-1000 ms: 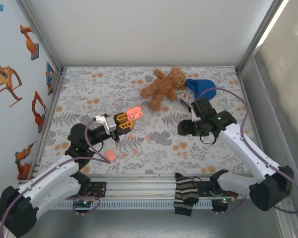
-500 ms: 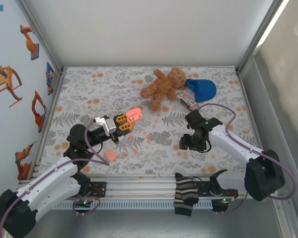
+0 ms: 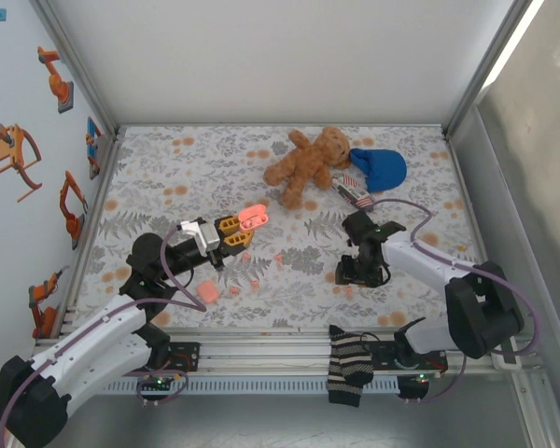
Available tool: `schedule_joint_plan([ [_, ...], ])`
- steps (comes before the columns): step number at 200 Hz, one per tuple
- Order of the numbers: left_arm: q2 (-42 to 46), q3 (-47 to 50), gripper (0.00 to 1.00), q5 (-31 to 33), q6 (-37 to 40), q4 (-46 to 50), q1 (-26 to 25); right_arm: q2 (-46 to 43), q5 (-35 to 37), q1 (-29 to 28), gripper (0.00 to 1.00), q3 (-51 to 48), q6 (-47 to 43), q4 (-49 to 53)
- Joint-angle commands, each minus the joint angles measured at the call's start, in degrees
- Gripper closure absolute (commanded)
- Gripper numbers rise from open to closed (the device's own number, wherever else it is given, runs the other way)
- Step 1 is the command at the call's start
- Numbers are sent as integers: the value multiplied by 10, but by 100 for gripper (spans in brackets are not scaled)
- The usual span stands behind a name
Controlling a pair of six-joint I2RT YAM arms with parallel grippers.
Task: Insert the wireless bluetooth earbuds into the charging case
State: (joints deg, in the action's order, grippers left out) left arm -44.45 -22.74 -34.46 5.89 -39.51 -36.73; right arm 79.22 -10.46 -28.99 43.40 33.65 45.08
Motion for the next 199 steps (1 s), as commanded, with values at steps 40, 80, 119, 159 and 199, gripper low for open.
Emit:
schedule_joint_plan([
  [40,3,3,100,-8,12,-5,-3,30,10,-11,52,-6,0,-9],
  [80,5,4,100,-8,13,-3,-3,43,11,-18,54,-7,1,-15],
  [119,5,3,100,-8,11,-3,-3,56,14,-25,57,-3,2,-18],
  [159,4,4,100,-8,12,-2,-4,67,23,-31,60,0,1,-14],
  [199,4,5,100,-8,13,-2,-4,79,30,-39,64,1,0,-15],
])
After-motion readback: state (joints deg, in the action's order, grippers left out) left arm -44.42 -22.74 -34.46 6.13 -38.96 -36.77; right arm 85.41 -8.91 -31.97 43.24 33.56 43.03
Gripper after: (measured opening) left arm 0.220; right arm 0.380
